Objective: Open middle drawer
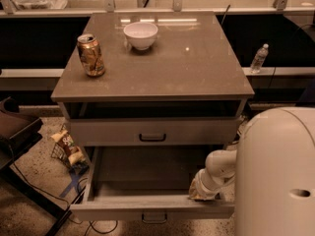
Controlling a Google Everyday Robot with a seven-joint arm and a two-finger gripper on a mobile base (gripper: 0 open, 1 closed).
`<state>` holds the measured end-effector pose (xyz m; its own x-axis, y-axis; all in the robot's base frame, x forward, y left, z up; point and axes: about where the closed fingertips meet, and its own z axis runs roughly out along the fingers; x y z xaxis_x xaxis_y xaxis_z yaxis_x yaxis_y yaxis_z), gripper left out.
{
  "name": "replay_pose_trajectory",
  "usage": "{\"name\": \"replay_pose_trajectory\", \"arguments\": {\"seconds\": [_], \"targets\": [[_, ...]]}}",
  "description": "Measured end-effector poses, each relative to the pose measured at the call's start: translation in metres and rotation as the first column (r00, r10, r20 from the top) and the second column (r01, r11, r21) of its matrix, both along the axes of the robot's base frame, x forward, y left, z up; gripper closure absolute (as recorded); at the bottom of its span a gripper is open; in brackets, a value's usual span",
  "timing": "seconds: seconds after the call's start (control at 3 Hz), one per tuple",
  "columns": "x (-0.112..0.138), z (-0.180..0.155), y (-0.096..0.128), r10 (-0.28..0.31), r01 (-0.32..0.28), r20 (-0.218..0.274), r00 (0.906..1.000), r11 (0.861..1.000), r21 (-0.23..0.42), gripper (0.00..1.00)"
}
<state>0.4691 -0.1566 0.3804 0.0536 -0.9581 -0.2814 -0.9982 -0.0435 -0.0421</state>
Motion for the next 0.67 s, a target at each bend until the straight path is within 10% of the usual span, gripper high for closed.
{"name": "replay_pose_trajectory", "arguments": {"seconds": [0.67], "targets": [[-0.071,0.011,-0.022,-0.051,0.040,-0.110,0.9927,0.994,-0.101,1.00]]}}
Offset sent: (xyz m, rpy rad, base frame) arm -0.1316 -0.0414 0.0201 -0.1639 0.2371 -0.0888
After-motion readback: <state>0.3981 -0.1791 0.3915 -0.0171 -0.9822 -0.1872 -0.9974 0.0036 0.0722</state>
